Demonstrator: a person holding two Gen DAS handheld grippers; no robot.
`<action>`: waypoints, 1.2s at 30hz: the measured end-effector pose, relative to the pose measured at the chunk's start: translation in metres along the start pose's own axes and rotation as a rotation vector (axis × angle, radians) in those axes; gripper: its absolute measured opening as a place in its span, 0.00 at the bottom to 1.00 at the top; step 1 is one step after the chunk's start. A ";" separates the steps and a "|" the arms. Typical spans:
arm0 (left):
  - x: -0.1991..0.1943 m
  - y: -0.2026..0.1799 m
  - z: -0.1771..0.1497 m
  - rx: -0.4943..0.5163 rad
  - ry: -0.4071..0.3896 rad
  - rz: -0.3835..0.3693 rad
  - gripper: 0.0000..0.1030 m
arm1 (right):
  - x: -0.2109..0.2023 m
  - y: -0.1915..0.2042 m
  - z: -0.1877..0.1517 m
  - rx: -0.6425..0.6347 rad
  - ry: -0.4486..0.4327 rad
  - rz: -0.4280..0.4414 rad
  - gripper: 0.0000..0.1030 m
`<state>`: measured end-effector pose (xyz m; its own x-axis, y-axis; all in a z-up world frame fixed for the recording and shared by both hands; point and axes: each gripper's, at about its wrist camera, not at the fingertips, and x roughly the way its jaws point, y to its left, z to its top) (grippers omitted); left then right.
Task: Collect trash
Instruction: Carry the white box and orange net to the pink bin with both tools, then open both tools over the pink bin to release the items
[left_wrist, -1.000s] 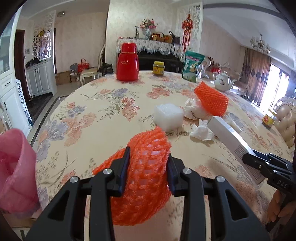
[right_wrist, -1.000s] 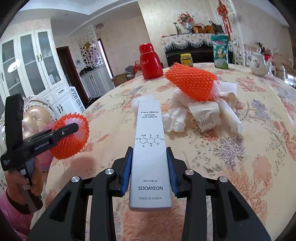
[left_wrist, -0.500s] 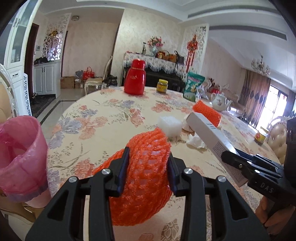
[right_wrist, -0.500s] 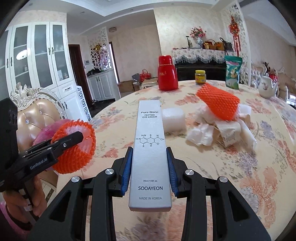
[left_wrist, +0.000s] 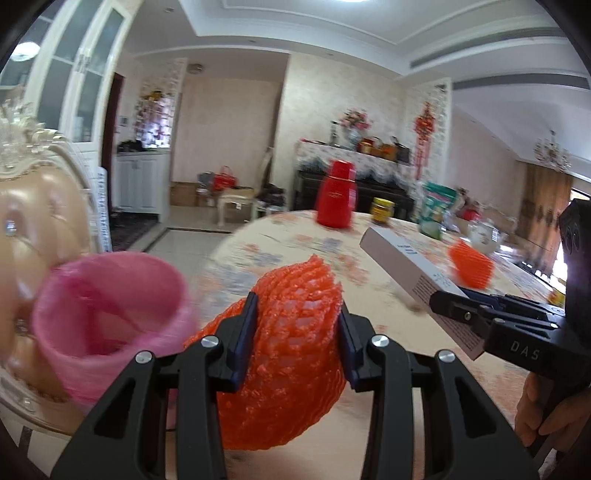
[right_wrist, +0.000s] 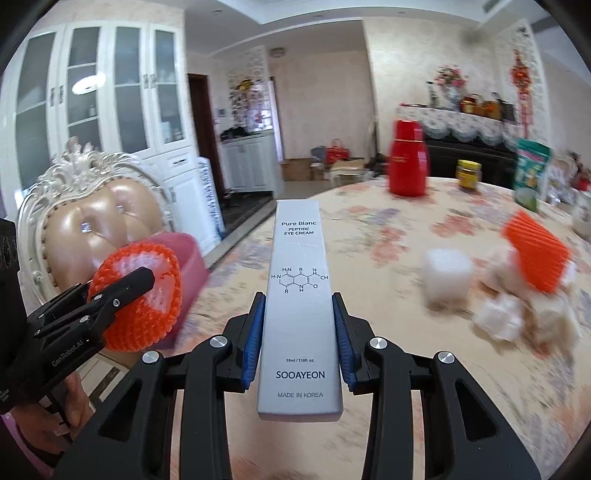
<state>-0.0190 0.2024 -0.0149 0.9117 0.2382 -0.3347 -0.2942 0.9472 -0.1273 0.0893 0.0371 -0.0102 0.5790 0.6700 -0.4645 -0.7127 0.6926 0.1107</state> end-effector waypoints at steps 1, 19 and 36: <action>-0.002 0.008 0.001 -0.003 -0.005 0.016 0.38 | 0.006 0.009 0.003 -0.011 0.003 0.021 0.34; 0.024 0.174 0.024 -0.137 -0.001 0.301 0.38 | 0.146 0.143 0.044 -0.117 0.134 0.310 0.34; 0.034 0.221 0.013 -0.236 -0.023 0.428 0.78 | 0.192 0.152 0.052 -0.107 0.142 0.336 0.57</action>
<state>-0.0491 0.4232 -0.0424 0.7003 0.6027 -0.3825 -0.6983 0.6897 -0.1917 0.1129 0.2850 -0.0371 0.2503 0.8064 -0.5358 -0.8953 0.4035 0.1890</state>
